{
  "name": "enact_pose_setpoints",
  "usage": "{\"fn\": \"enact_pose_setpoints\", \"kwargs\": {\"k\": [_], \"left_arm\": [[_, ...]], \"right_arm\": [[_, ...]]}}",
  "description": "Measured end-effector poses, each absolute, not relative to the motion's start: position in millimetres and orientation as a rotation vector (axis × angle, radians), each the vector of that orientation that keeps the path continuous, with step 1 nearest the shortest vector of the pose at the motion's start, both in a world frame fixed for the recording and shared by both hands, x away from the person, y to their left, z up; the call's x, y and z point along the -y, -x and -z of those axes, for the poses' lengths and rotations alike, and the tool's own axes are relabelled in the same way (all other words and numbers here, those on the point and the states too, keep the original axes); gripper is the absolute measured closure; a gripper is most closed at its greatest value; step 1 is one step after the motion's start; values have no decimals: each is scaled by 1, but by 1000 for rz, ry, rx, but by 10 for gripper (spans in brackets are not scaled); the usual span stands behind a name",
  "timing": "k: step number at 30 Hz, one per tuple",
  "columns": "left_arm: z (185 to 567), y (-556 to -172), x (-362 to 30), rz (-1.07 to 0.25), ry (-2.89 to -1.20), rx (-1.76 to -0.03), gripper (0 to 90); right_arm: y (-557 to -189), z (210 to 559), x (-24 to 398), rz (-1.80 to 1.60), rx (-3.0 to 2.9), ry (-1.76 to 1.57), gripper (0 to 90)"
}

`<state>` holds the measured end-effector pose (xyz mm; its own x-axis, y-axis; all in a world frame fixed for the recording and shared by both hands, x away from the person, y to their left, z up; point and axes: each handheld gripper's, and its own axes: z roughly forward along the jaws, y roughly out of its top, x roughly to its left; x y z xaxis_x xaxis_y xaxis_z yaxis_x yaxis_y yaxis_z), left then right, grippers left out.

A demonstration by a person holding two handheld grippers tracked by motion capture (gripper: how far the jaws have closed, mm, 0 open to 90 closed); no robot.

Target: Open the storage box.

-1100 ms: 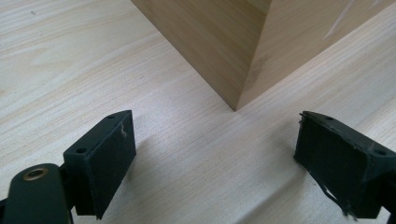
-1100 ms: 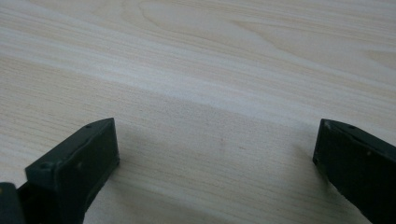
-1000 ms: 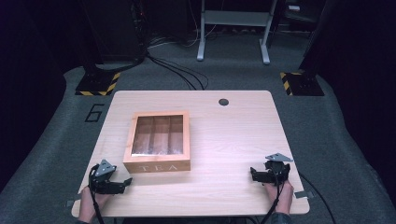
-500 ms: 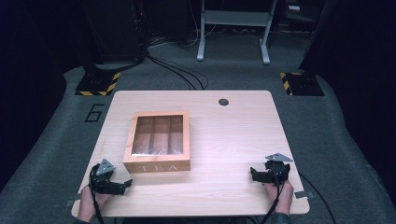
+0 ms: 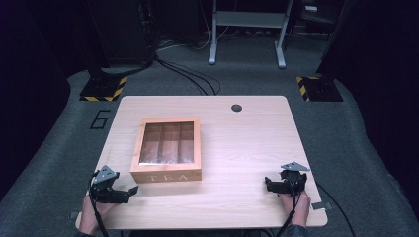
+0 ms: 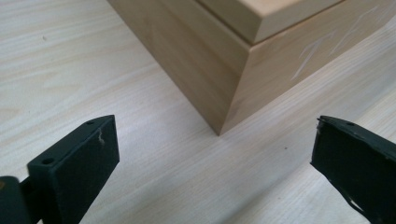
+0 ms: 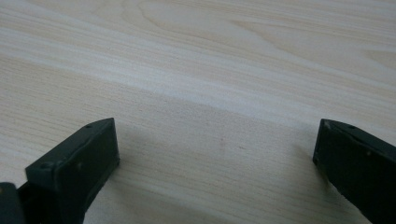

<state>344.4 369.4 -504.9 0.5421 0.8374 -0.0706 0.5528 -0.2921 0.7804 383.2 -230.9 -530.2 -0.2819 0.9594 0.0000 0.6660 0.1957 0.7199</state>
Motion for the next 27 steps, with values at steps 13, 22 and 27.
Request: {"fn": "enact_pose_setpoints", "kwargs": {"k": [13, 22, 27], "left_arm": [[488, -336, -373, -465, -1940, -1061, 395], [486, -334, -373, -490, -1921, -1065, 897], [487, -335, -373, -471, -1908, -1066, 900]], "right_arm": [[-383, 530, 231, -859, -2026, -1510, 0], [-383, 530, 231, -859, -2026, -1509, 0], [-383, 530, 231, -859, -2026, -1509, 0]]}}
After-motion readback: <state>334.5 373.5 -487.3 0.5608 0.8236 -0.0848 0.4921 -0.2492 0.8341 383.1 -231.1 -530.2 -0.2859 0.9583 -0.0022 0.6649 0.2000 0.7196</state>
